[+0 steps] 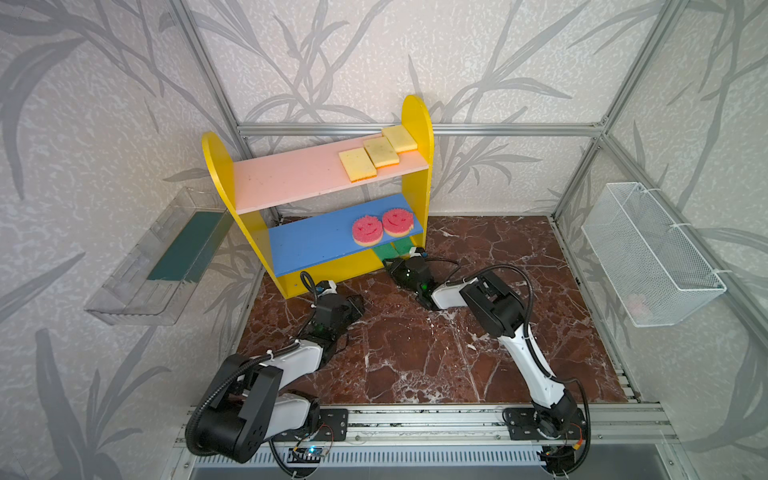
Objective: Place and organize the cleaning sponges onto the shelf
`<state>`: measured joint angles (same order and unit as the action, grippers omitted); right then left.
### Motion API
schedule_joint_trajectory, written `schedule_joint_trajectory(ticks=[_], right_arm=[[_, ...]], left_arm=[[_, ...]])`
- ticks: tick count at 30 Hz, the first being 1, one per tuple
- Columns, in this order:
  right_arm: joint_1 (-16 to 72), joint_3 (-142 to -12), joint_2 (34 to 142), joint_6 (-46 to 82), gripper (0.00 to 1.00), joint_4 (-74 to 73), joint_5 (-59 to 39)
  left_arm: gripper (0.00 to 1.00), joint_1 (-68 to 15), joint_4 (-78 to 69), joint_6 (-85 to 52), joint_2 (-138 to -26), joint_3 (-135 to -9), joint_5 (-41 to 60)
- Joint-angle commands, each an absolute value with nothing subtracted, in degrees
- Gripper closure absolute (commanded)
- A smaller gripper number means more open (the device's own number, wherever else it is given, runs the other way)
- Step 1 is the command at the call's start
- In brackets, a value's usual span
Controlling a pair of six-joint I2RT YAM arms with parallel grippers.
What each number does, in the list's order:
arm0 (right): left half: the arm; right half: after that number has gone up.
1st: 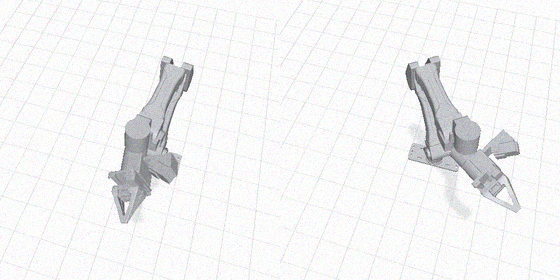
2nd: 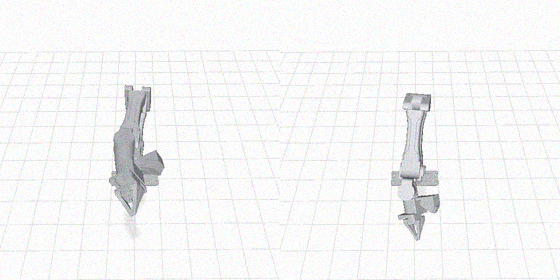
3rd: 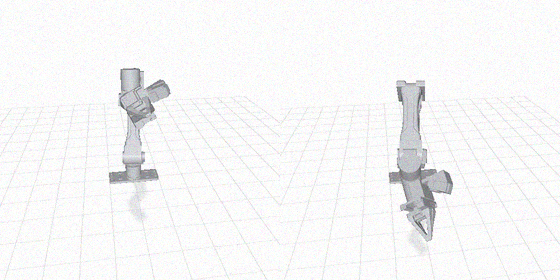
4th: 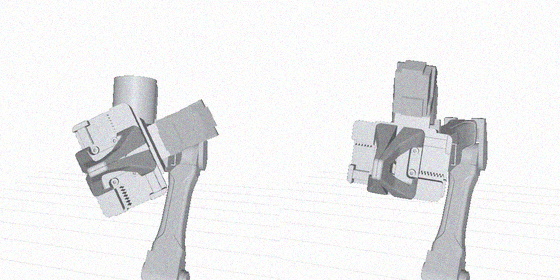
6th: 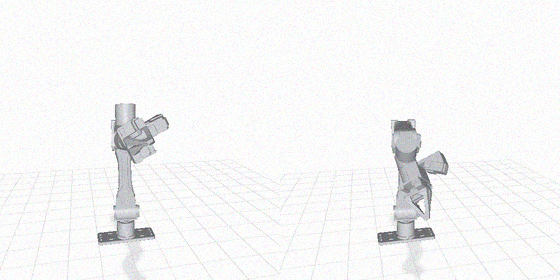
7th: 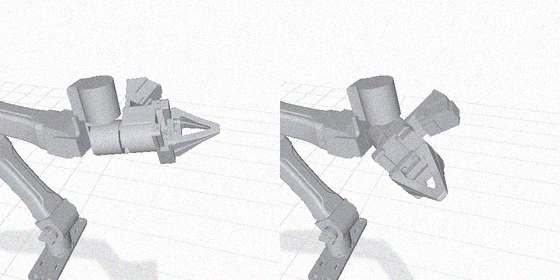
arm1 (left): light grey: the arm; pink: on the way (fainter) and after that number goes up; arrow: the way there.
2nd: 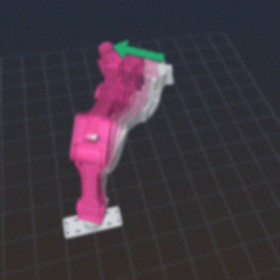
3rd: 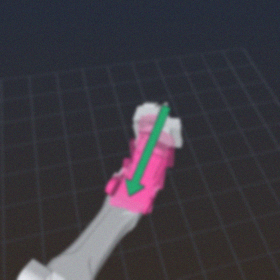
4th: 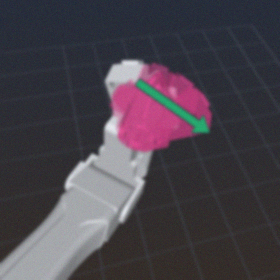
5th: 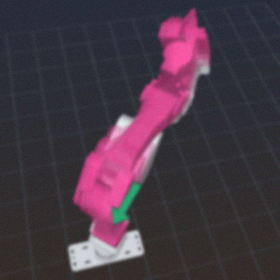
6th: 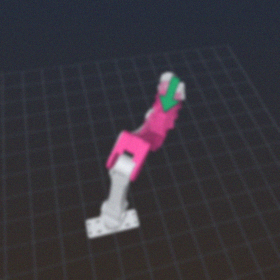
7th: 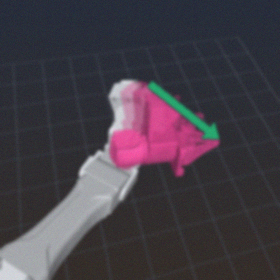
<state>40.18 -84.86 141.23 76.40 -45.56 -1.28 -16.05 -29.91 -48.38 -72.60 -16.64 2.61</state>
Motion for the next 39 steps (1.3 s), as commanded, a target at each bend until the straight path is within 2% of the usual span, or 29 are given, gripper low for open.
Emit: schedule_joint_trajectory(ticks=[1, 9, 14, 39], right_arm=[[39.9, -85.4, 144.9, 76.2, 0.72, -40.2, 0.1], [40.2, -86.4, 145.7, 76.4, 0.90, -40.3, -0.2], [40.6, -86.7, 145.7, 76.7, 0.95, -40.4, -0.2], [44.0, -88.0, 142.9, 76.8, 0.95, -40.1, 3.1]], left_arm=[[0.54, -16.0, -28.8, -47.4, -71.8, -16.0, 1.5], [0.54, -16.0, -28.6, -47.4, -71.5, -15.7, 1.2], [0.54, -16.0, -28.6, -47.4, -71.2, -15.6, 1.1], [0.54, -16.0, -28.2, -47.5, -69.8, -15.1, 1.1]])
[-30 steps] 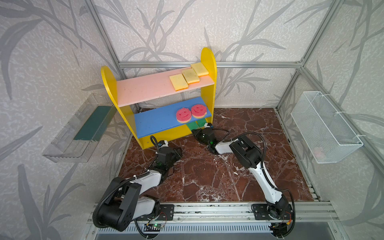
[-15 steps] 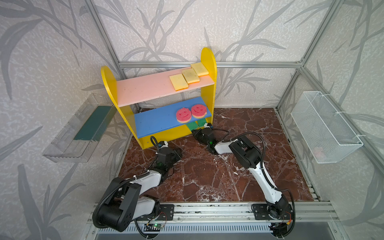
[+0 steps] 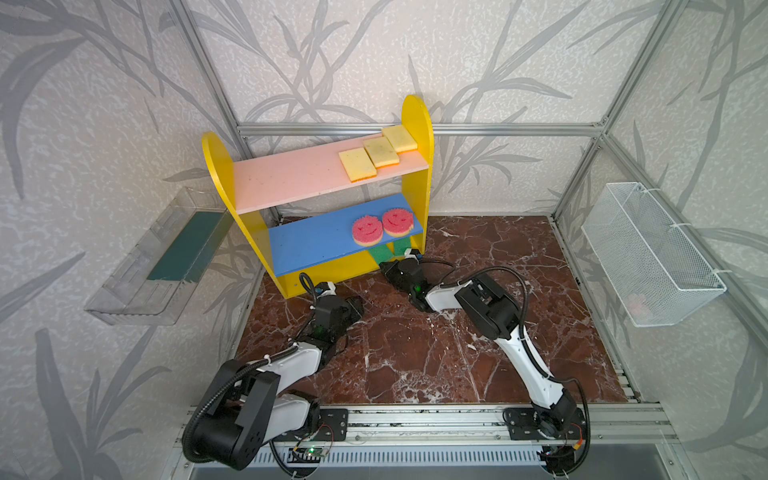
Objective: Place and organize the cleaning sponges onto the shelf
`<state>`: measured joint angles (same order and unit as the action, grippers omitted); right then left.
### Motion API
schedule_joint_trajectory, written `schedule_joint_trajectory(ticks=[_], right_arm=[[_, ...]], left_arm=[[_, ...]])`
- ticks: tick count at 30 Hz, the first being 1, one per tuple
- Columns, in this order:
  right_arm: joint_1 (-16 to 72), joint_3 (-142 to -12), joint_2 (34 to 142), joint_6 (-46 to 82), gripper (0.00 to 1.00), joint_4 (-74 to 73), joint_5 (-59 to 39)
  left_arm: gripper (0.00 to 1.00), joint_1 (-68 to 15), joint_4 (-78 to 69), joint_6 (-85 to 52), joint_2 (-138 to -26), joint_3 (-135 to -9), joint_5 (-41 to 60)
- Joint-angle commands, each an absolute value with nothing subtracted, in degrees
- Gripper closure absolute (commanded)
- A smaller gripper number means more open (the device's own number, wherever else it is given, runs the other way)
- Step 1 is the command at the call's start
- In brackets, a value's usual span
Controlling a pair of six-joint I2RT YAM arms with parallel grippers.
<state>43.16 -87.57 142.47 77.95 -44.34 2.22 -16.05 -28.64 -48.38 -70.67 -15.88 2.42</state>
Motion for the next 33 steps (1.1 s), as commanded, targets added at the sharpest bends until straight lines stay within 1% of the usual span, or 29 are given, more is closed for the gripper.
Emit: schedule_joint_trajectory(ticks=[1, 11, 26, 33], right_arm=[[44.1, -88.1, 142.6, 76.5, 0.95, -40.0, 3.1], [44.4, -86.7, 137.4, 69.4, 0.96, -37.8, 3.3], [45.7, -88.1, 137.8, 72.2, 0.96, -38.8, 2.8], [46.4, -89.0, 137.6, 70.7, 0.95, -37.6, 3.2]], left_arm=[[0.54, -16.0, -28.2, -47.5, -69.9, -15.2, 0.9], [0.54, -16.0, -28.7, -47.5, -70.4, -15.1, 1.1], [0.54, -16.0, -27.9, -47.3, -69.5, -15.2, 0.8], [0.54, -16.0, -27.8, -47.4, -69.1, -14.9, 0.7]])
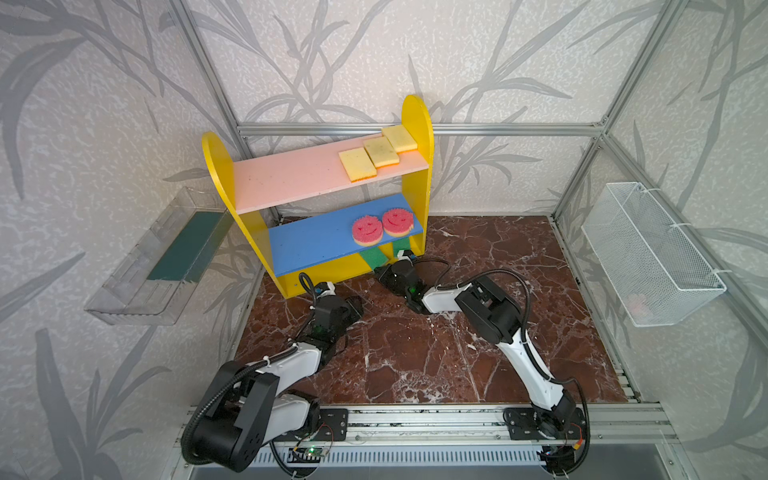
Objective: Place and organize the cleaning sponges onto the shelf
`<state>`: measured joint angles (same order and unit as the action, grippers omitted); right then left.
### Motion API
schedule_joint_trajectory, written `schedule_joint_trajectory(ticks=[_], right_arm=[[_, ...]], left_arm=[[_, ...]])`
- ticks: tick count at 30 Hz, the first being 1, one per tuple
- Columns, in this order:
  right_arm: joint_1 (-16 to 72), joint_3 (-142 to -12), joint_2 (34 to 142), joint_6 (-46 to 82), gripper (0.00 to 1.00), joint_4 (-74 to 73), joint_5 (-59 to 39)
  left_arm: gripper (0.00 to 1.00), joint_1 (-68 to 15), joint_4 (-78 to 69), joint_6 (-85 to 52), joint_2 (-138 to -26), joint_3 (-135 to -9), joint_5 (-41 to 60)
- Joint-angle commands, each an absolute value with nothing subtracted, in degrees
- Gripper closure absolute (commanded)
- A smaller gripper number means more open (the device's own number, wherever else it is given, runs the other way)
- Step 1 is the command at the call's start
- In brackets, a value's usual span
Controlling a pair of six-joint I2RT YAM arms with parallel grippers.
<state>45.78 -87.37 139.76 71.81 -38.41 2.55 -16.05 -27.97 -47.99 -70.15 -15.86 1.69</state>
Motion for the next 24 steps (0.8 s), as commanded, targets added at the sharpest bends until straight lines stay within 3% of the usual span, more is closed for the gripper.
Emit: schedule_joint_trajectory(ticks=[1, 3, 5, 8, 16, 24], right_arm=[[46.4, -88.8, 137.5, 70.9, 0.95, -37.8, 3.3], [46.4, -88.5, 137.8, 71.5, 0.90, -38.4, 3.1], [46.3, -88.0, 137.7, 71.7, 0.70, -38.5, 3.2], [46.1, -87.1, 137.1, 71.0, 0.55, -39.0, 2.8], [44.4, -80.7, 132.6, 69.2, 0.45, -41.9, -1.9], [39.2, -61.8, 118.9, 64.8, 0.36, -45.9, -6.6]], left_arm=[[0.54, -16.0, -27.8, -47.4, -69.0, -14.9, 0.7], [0.54, -16.0, -27.7, -47.4, -69.1, -15.0, 0.7], [0.54, -15.9, -27.3, -47.3, -68.9, -15.1, 0.6], [0.52, -15.9, -26.5, -46.8, -67.8, -15.2, -0.1], [0.48, -15.8, -20.6, -45.1, -63.9, -16.9, -3.6], [0.51, -15.2, -22.7, -46.0, -75.1, -23.2, -0.6]])
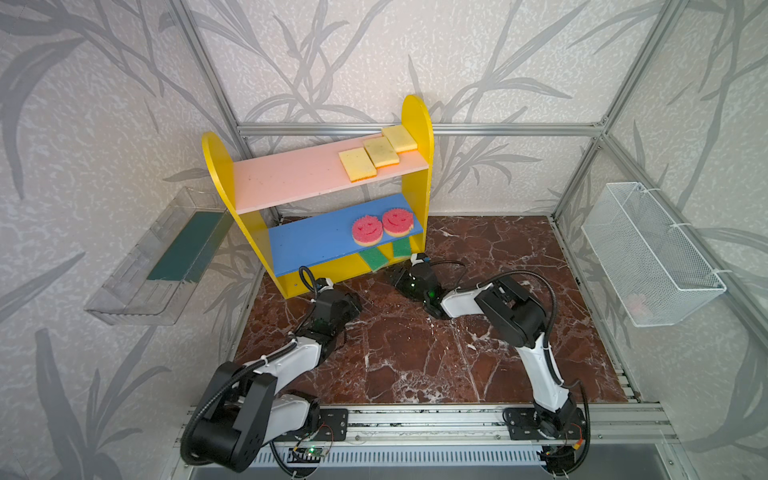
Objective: Place and organize the cleaning sponges onto the shelf
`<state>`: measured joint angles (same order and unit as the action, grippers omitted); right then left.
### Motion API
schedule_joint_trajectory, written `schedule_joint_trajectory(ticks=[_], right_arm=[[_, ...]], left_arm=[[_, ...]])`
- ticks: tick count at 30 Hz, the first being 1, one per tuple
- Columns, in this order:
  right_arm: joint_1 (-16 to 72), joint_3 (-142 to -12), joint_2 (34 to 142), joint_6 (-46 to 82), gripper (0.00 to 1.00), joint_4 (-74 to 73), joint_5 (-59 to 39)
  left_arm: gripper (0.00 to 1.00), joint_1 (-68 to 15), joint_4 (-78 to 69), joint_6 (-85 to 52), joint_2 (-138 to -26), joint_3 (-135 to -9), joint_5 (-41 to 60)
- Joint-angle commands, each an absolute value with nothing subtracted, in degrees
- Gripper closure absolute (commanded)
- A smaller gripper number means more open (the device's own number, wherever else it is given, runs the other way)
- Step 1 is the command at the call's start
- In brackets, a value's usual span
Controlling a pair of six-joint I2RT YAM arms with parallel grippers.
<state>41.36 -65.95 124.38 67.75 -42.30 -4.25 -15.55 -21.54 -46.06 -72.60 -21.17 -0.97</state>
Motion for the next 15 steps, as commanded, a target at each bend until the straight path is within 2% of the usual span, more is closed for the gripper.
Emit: schedule_joint_trajectory(ticks=[1, 4, 6, 9, 12, 13, 15], right_arm=[[38.2, -59.6, 117.4, 64.4, 0.36, -46.2, -7.7], [34.6, -51.7, 112.4, 63.3, 0.36, -48.0, -10.8], [32.3, -47.1, 108.9, 62.1, 0.36, -48.5, -13.1], [29.4, -42.4, 103.8, 59.5, 0.39, -47.1, -16.6], [27.8, -39.3, 98.4, 55.9, 0.40, -43.1, -18.8], [27.4, -38.6, 96.4, 54.8, 0.39, -40.5, -19.3], [26.7, -37.4, 92.6, 51.8, 0.37, -36.6, -19.8]], left_arm=[[0.55, -15.2, -23.5, -46.1, -76.1, -23.5, -1.1], [0.76, -15.2, -27.6, -45.4, -79.6, -24.0, -4.6], [0.85, -15.2, -32.7, -45.3, -82.4, -24.0, -7.0], [0.90, -15.1, -41.4, -45.4, -87.0, -24.4, -8.2], [0.90, -15.1, -46.6, -45.7, -91.8, -26.0, -8.7], [0.87, -15.1, -49.3, -45.9, -93.3, -26.1, -8.7], [0.73, -14.9, -55.8, -46.9, -97.2, -26.2, -8.5]])
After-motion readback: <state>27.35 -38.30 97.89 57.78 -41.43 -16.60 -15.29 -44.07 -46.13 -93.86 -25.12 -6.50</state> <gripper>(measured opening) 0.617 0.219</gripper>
